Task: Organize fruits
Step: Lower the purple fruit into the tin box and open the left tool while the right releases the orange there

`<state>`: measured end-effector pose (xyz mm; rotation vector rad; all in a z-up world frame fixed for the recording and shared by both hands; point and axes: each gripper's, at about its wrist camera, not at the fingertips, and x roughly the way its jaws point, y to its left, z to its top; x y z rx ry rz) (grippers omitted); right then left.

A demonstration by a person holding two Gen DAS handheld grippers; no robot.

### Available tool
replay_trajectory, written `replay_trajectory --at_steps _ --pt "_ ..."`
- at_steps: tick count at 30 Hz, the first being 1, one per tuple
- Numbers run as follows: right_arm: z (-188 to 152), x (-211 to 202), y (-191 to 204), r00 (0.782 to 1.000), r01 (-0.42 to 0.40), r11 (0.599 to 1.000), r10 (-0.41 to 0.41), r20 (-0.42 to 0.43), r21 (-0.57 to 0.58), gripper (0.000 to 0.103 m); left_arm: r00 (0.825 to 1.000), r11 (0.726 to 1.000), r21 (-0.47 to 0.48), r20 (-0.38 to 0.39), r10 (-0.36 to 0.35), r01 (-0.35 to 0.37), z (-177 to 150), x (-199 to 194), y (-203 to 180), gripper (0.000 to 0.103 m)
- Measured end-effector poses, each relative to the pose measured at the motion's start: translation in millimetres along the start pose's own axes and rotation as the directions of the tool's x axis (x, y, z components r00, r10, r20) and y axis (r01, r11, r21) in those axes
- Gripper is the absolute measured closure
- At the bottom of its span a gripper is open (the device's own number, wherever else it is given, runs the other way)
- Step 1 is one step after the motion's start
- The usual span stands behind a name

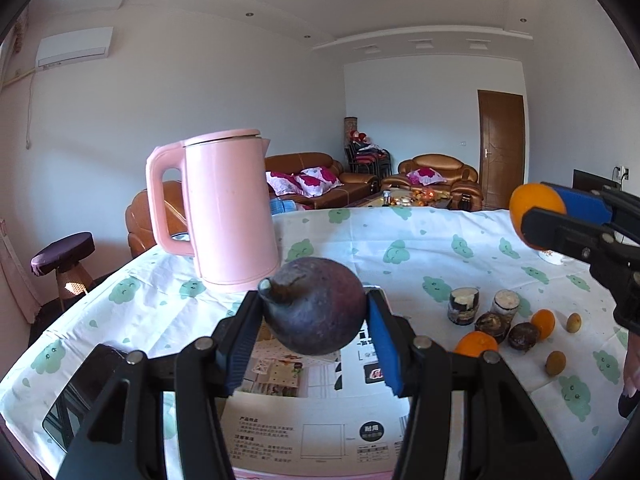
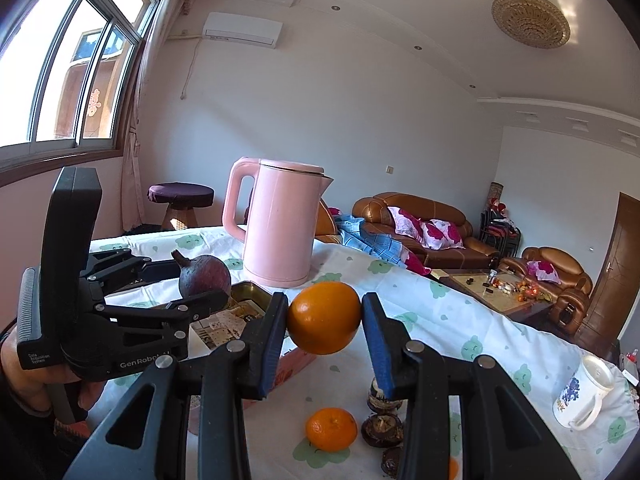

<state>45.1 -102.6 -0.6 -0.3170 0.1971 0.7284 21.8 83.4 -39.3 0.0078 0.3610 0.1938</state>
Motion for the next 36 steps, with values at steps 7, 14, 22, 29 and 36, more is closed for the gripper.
replay_trajectory --at_steps 7,14,22,29,36 --pt "9 34 19 0.998 -0.036 0.999 0.034 -0.053 -0.034 0.063 0.998 0.999 0.000 -0.045 0.037 -0.037 -1 14 17 0.048" --pt "8 66 38 0.992 -0.070 0.996 0.064 -0.112 -0.057 0.063 0.995 0.998 0.004 -0.079 0.064 -0.064 -4 27 31 0.048" --pt "0 97 48 0.979 -0.100 0.994 0.089 -0.182 -0.051 0.063 0.990 0.996 0.021 -0.114 0.083 -0.081 -8 38 39 0.048" --pt "-8 117 50 0.969 -0.109 0.994 0.099 -0.228 -0.030 0.063 0.986 0.996 0.034 -0.141 0.087 -0.083 -11 47 40 0.048" --pt "-13 127 52 0.959 -0.115 0.993 0.105 -0.261 -0.024 0.063 0.981 0.996 0.047 -0.173 0.085 -0.078 -11 54 40 0.048"
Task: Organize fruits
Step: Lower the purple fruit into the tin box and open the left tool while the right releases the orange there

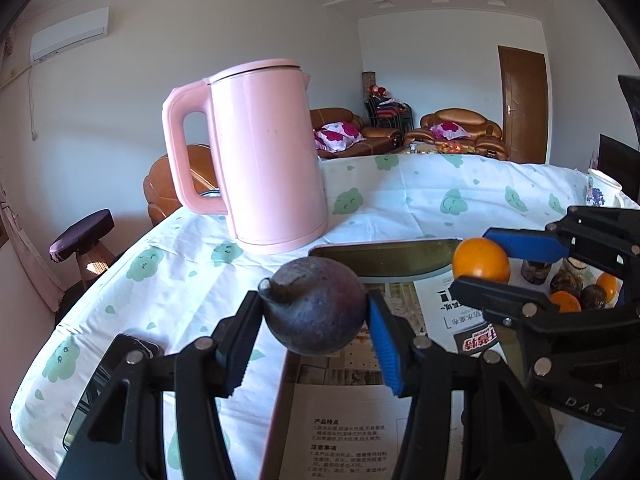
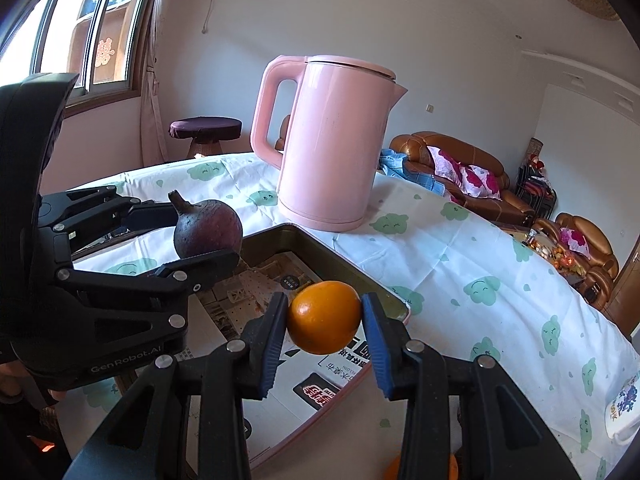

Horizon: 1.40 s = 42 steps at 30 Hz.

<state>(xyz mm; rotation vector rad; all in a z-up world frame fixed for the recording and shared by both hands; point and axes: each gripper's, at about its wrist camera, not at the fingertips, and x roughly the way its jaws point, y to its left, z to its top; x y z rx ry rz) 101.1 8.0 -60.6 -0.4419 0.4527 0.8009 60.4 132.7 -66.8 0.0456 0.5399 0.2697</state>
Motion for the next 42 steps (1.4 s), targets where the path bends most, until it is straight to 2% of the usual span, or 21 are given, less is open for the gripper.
replay_trajectory --at_steps 13,31,34,35,36,38,42 --pt "-4 17 3 0.998 -0.004 1.000 0.004 -0.065 0.000 0.063 0.999 0.999 0.046 -0.052 0.004 -0.002 0 11 -7 0.048" --pt "-10 27 1 0.994 0.007 1.000 -0.004 -0.107 0.022 0.062 0.998 0.998 0.063 -0.055 0.011 -0.007 -1 12 -10 0.048" --pt "-11 26 1 0.994 0.023 1.000 -0.021 -0.103 0.020 0.057 0.999 0.998 0.056 -0.037 0.015 -0.013 -1 9 -9 0.048" --pt "-11 26 2 0.994 0.036 0.999 -0.034 -0.101 0.014 0.050 1.000 0.999 0.047 -0.029 0.011 -0.010 -1 6 -7 0.045" --pt "-12 24 3 0.995 0.036 0.999 -0.034 -0.098 0.012 0.040 1.000 1.000 0.031 -0.015 0.001 -0.001 -1 3 -5 0.031" --pt "-12 20 5 0.996 0.033 0.999 -0.032 -0.086 0.010 0.036 1.000 1.000 0.007 0.026 0.003 -0.003 -1 -8 -4 0.012" --pt "-14 5 10 0.995 0.063 0.998 -0.064 -0.078 -0.011 0.036 0.995 1.000 -0.003 0.099 -0.008 0.008 4 -33 -6 0.010"
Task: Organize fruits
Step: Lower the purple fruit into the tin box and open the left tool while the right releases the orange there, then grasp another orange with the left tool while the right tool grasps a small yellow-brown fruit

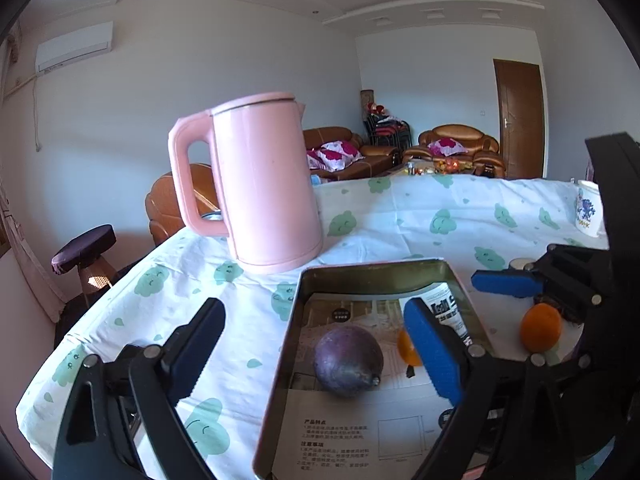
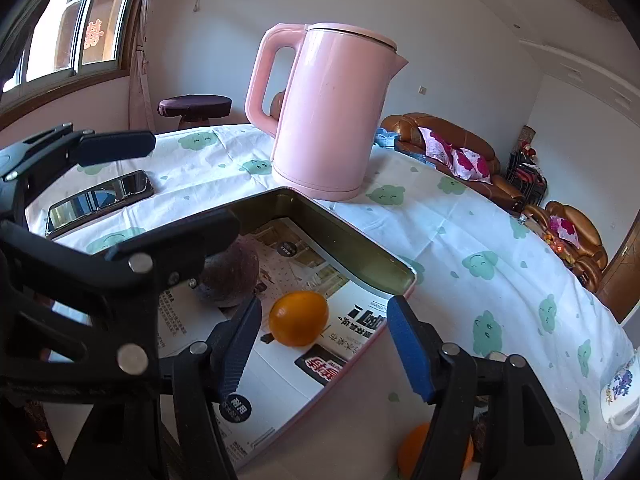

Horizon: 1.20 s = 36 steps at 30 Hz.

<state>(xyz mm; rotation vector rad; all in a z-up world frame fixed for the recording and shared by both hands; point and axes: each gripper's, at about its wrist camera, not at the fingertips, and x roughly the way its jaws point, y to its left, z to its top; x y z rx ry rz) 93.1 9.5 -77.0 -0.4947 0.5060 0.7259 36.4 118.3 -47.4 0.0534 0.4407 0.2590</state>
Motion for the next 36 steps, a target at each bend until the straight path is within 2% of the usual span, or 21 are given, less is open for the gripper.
replay_trajectory --at_steps 4,7,12,15,23,26,32,35,36 --pt "-18 -31 -18 0.998 0.062 0.998 -0.062 0.008 0.026 0.036 0.997 0.999 -0.025 0.072 -0.027 0.029 9 -26 -2 0.007" --pt "-40 -56 -44 0.994 0.106 0.990 -0.106 -0.006 0.087 0.035 0.993 0.997 -0.021 0.096 -0.068 0.070 13 -36 -13 0.006" --pt "-85 -95 -89 0.981 0.193 0.959 -0.189 -0.039 0.205 0.035 0.989 0.992 0.028 0.080 -0.126 0.124 10 -37 -48 0.006" --pt "-108 -108 -106 0.975 0.223 0.943 -0.213 -0.066 0.248 0.035 0.986 0.986 0.062 0.052 -0.157 0.154 6 -34 -69 0.006" --pt "-130 -102 -115 0.983 0.174 0.941 -0.148 -0.111 0.290 0.037 0.979 0.966 0.161 -0.013 -0.202 0.202 -3 -24 -119 0.006" --pt "-133 -98 -116 0.985 0.152 0.944 -0.119 -0.128 0.293 0.052 0.973 0.957 0.181 -0.053 -0.223 0.229 -5 -16 -133 0.006" --pt "-136 -87 -117 0.983 0.106 0.950 -0.055 -0.178 0.292 0.054 0.960 0.941 0.207 -0.130 -0.246 0.269 -8 -1 -152 0.010" --pt "-137 -81 -116 0.978 0.081 0.952 -0.019 -0.207 0.296 0.073 0.951 0.931 0.219 -0.163 -0.262 0.293 -8 5 -159 0.015" --pt "-138 -80 -116 0.977 0.078 0.952 -0.014 -0.213 0.295 0.073 0.948 0.927 0.226 -0.175 -0.265 0.301 -8 7 -161 0.017"
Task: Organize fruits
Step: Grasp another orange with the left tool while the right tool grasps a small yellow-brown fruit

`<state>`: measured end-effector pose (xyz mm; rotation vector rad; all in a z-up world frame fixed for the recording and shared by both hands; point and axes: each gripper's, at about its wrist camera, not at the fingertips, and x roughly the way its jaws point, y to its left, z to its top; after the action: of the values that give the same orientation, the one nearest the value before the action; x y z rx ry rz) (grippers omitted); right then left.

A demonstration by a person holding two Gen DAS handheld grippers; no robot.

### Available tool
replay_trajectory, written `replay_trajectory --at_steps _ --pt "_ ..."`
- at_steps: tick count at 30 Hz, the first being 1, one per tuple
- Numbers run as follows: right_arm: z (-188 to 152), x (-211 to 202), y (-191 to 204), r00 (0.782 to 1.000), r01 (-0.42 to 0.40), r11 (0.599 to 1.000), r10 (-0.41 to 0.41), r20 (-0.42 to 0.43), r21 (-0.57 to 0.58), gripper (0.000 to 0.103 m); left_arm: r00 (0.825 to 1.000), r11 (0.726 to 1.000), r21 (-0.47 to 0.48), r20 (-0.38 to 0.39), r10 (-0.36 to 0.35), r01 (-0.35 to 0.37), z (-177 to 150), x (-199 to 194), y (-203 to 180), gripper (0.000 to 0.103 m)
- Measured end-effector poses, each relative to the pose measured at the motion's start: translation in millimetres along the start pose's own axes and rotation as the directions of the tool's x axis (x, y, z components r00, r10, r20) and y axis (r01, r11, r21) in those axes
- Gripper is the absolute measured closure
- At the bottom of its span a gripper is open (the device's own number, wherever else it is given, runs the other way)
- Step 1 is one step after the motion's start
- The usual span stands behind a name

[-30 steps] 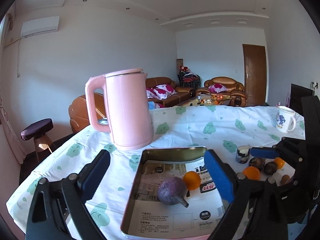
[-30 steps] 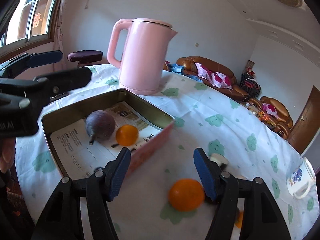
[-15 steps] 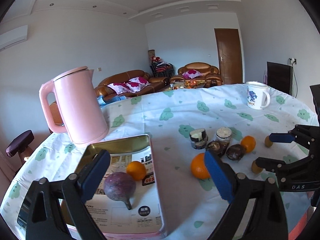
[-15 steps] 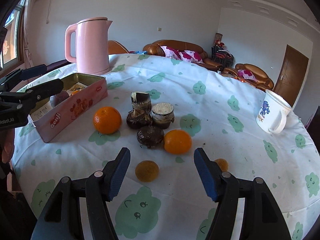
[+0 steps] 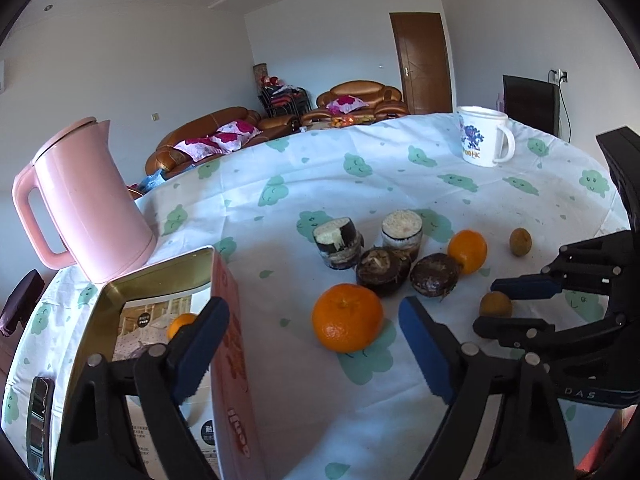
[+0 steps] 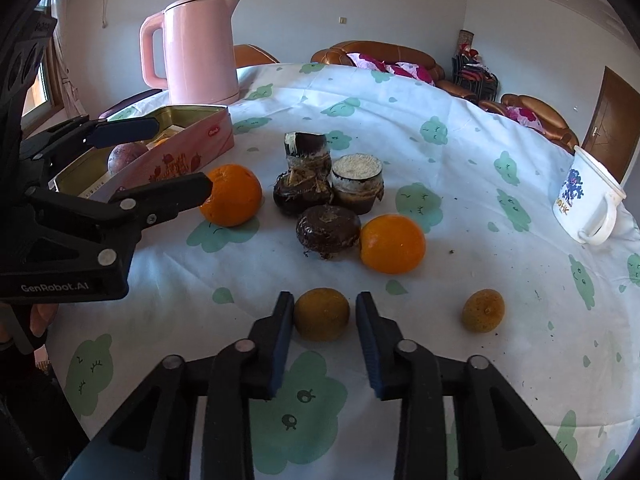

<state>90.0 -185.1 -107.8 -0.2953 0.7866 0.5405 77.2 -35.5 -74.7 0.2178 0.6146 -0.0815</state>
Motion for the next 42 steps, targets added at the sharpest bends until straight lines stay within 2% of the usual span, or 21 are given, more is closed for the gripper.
replay_trajectory --at_steps 7,11,16,19,20,21,29,42 --pt "4 -15 -7 0.997 0.031 0.999 -0.033 0.067 0.028 0.073 0.996 0.999 0.021 -0.084 -0.026 0.028 5 23 -7 0.024" --pt "13 -24 -11 0.992 0.048 0.998 -0.053 0.111 0.046 0.073 0.992 0.999 0.013 -0.124 -0.033 0.034 9 36 -8 0.033" --pt "27 -21 -11 0.985 0.074 0.995 -0.082 0.150 0.059 0.073 0.983 0.999 0.007 -0.176 -0.046 0.048 10 50 -10 0.034" --pt "33 -17 -9 0.981 0.088 0.994 -0.098 0.169 0.064 0.073 0.976 0.996 -0.018 -0.200 -0.087 0.085 9 55 -6 0.045" --pt "34 -16 -8 0.980 0.091 0.994 -0.101 0.174 0.065 0.073 0.975 0.995 -0.024 -0.201 -0.099 0.097 9 55 -5 0.053" --pt "34 -15 -7 0.979 0.089 0.994 -0.100 0.180 0.069 0.073 0.975 0.995 -0.027 -0.200 -0.098 0.095 8 55 -5 0.053" --pt "35 -17 -2 0.970 0.096 0.993 -0.108 0.218 0.068 0.073 0.985 0.994 -0.038 -0.131 -0.108 0.104 10 42 -2 0.054" --pt "31 -28 0 0.954 0.071 0.996 -0.084 0.288 0.054 0.073 0.997 0.995 -0.063 0.019 -0.070 0.071 12 15 8 0.054"
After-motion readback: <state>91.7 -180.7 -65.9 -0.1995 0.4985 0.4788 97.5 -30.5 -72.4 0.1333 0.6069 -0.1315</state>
